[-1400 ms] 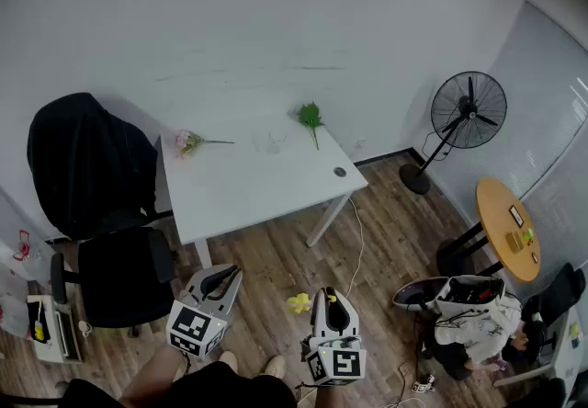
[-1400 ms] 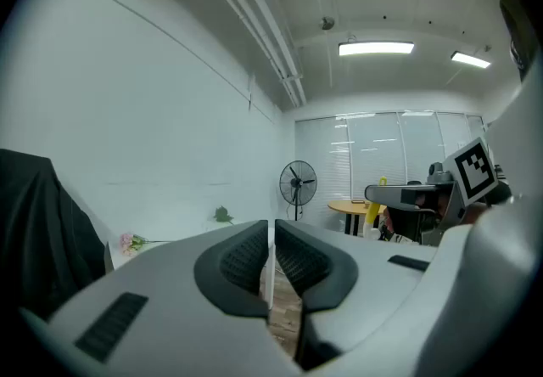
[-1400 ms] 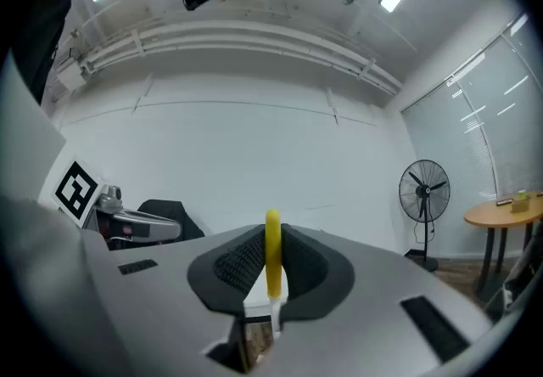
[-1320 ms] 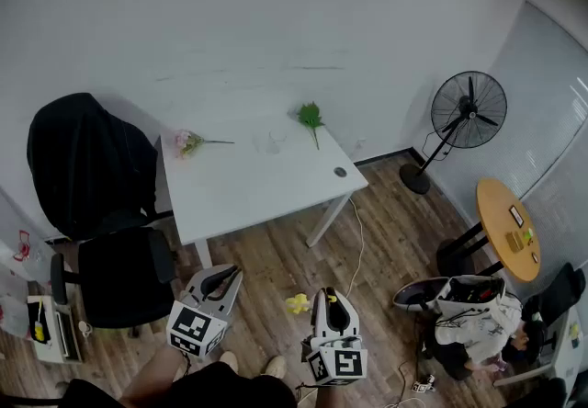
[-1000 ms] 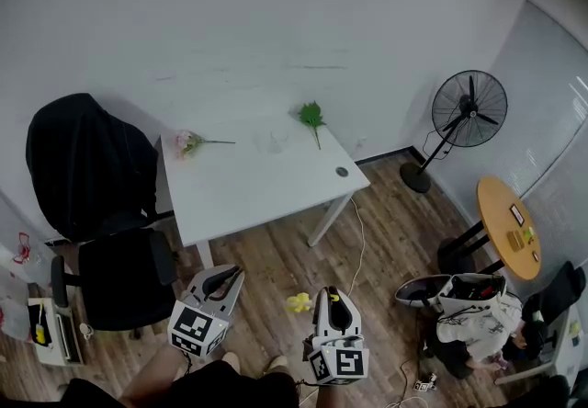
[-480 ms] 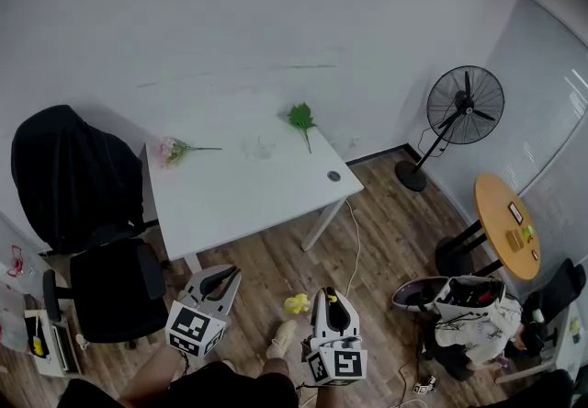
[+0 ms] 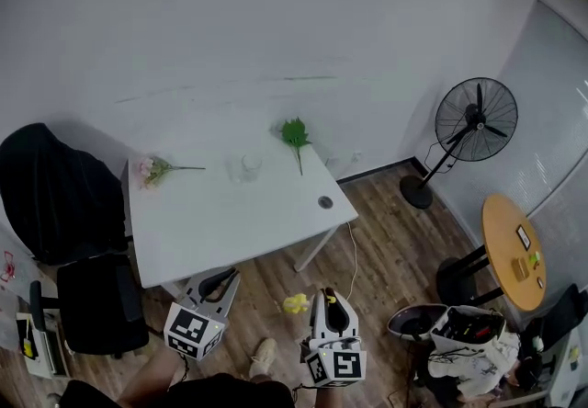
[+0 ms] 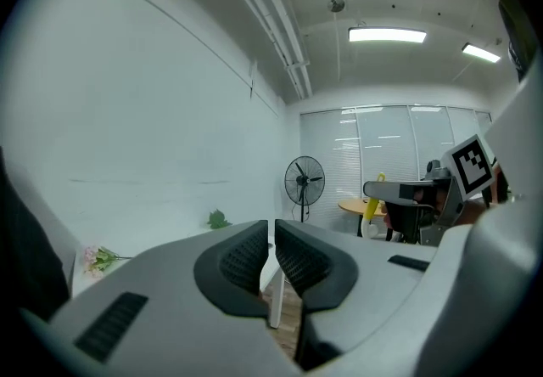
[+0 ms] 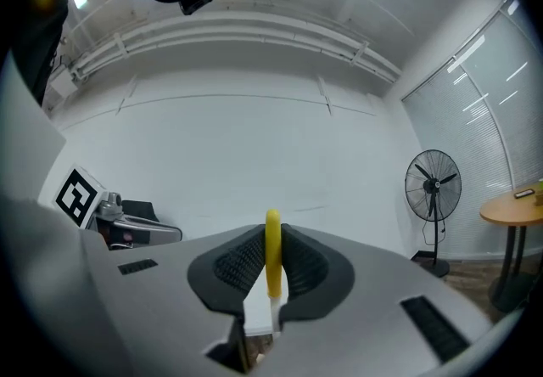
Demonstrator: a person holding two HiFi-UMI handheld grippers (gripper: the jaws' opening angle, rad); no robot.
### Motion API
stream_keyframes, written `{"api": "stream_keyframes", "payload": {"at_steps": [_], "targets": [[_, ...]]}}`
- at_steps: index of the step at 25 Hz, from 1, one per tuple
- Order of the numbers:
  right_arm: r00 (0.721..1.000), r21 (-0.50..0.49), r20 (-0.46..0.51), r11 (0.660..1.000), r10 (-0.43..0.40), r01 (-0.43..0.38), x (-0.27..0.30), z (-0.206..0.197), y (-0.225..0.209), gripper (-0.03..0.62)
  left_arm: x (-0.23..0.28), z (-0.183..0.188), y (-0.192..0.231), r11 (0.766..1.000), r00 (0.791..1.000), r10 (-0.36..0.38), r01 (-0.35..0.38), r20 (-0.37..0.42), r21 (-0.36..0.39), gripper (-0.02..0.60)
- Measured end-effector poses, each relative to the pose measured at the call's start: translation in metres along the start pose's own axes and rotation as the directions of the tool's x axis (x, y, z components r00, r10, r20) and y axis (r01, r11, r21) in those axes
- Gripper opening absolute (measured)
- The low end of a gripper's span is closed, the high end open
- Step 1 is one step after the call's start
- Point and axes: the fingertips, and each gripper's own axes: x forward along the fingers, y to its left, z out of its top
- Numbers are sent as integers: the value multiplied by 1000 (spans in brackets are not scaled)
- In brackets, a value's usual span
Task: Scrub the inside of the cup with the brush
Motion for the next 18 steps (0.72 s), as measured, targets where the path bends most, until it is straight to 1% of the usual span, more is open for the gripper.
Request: {"api": "stream_keyframes", "payload": {"at_steps": [5, 10, 14, 18], "targets": [[999, 2, -10, 1000, 31, -31, 43, 2, -46, 63, 62, 5, 1, 1000, 1000, 21, -21, -15, -13, 43], [998, 18, -26, 998, 57, -56, 81, -2, -87, 63, 113, 7, 5, 998, 998, 56, -57, -23, -25, 43], [995, 25, -29, 995, 98, -97, 106, -6, -114, 63, 143, 5, 5, 995, 995, 95, -96, -33, -31, 43], [990, 36, -24, 990, 137, -136, 126, -8, -133, 63, 162, 6, 6, 991, 991, 131, -133, -40, -33, 43]]}}
